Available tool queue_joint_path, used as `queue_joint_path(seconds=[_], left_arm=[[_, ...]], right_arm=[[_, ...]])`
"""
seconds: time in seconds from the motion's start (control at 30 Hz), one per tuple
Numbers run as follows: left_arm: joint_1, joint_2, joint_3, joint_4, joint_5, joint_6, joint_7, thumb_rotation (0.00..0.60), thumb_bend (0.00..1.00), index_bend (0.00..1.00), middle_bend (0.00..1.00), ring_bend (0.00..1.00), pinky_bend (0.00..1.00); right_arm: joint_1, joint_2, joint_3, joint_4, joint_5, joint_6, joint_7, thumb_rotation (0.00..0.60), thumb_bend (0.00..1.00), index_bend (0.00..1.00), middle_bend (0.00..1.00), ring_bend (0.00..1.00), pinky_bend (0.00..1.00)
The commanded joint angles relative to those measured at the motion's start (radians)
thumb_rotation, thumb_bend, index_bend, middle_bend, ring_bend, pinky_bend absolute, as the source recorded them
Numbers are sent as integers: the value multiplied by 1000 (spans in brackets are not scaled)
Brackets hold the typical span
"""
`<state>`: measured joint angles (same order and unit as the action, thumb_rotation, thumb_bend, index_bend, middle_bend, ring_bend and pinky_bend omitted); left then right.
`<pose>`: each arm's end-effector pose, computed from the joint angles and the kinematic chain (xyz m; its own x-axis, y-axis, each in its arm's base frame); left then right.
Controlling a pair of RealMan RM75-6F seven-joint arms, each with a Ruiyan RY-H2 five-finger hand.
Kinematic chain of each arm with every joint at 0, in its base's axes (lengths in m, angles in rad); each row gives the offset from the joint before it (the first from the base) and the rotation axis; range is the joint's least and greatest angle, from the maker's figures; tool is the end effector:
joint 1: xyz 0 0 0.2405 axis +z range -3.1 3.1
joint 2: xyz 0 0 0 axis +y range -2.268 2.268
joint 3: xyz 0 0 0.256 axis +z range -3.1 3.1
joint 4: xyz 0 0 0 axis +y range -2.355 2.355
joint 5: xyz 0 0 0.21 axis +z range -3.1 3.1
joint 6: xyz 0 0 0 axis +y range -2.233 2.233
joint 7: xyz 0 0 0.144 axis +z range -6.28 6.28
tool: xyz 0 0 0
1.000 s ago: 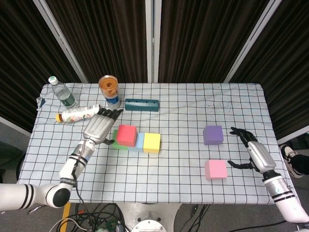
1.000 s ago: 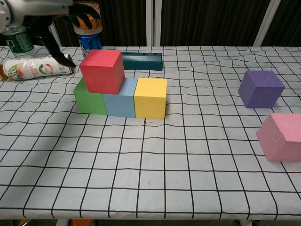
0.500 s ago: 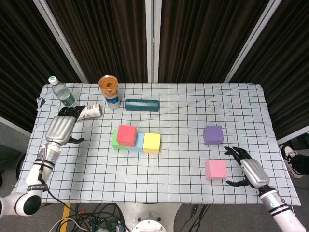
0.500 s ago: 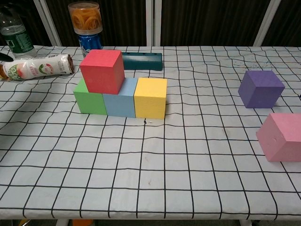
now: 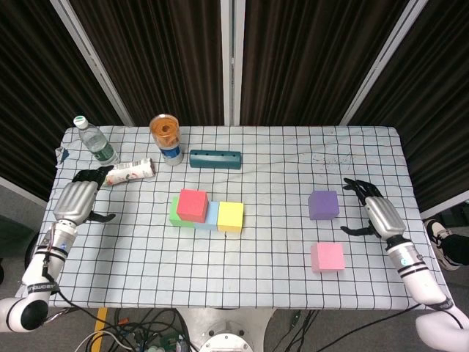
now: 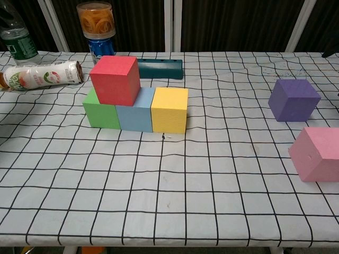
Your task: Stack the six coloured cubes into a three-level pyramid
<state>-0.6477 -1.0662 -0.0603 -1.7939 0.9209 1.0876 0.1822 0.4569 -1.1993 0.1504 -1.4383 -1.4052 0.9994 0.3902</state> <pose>-0.2250 0.3190 0.1255 0.3574 0.2602 0.8970 0.9326 -0.0467 -0.3580 -0.2769 -0.3149 0.1106 0.1284 -0.2725 0.9536 -0.9872 -0.1274 0.0965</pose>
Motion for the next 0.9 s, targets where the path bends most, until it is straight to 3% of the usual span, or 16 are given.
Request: queue_joint_path(seconds=[0.03,0.37,0.47,0.6,0.77,0.9], left_arm=[[10,6,-4,2,2,-9,-7,600,109,65,73,99,84],[50,12,-14,14,24,-31,-48,600,109,65,73,100,84],[61,14,-19,16,33,-33,-63,600,109,65,73,100,84],[80,23,-26,18,49,-25,-79,600,109,65,73,100,85],[107,28,-31,30,51,1,-76,600,109,65,73,100,85],[127,29,-25,28,60,11,-70,600,109,66,72,100,85]], right_arm=[[72,-61,32,83,58,-88,-61,600,82,0,156,0,0],[154,-170,24,212,125,-216,-149,600,94,0,172,0,0],[161,-174,21,212,127,-221,-163,600,190,0,303,0,0],[146,-126,33,125,116,-171,-152,600,282,0,416,21,0],[137,-5,71,-96,108,-132,-124,600,284,0,434,32,0],[170,57,115,-256,175,-150,-187,600,283,0,451,49,0]])
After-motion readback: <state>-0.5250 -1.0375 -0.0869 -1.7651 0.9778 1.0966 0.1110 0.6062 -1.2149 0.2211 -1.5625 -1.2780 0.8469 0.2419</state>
